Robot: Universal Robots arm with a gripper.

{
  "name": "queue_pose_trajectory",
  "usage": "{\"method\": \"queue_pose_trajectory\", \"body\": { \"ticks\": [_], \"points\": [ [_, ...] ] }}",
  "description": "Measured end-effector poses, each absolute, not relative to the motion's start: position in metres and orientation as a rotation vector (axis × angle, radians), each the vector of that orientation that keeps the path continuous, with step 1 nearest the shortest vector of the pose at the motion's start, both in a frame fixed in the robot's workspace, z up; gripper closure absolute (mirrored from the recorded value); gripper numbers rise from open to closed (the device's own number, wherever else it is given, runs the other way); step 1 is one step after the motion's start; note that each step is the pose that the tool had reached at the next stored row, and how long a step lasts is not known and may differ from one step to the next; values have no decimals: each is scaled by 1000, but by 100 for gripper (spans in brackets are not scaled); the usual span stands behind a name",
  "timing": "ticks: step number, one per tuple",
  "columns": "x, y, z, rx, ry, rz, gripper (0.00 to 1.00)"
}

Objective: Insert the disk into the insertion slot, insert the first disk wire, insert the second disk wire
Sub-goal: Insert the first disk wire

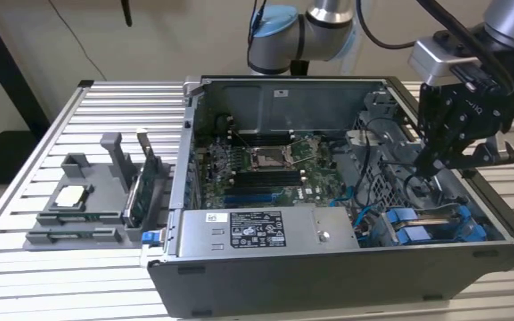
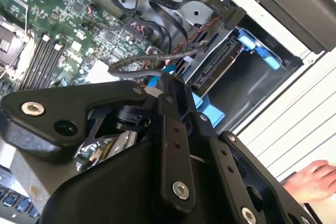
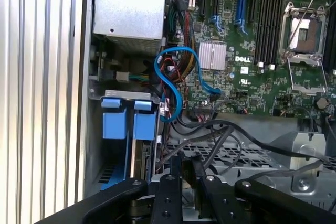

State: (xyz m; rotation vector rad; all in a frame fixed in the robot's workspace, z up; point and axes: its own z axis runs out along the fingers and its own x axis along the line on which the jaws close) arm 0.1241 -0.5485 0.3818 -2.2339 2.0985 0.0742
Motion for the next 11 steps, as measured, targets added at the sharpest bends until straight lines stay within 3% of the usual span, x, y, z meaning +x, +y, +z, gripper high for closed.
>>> {"method": "queue_pose_trajectory", "body": {
  "ticks": [11],
  "points": [
    [128,-551,378,-2234,2099,74,81]
  ]
}}
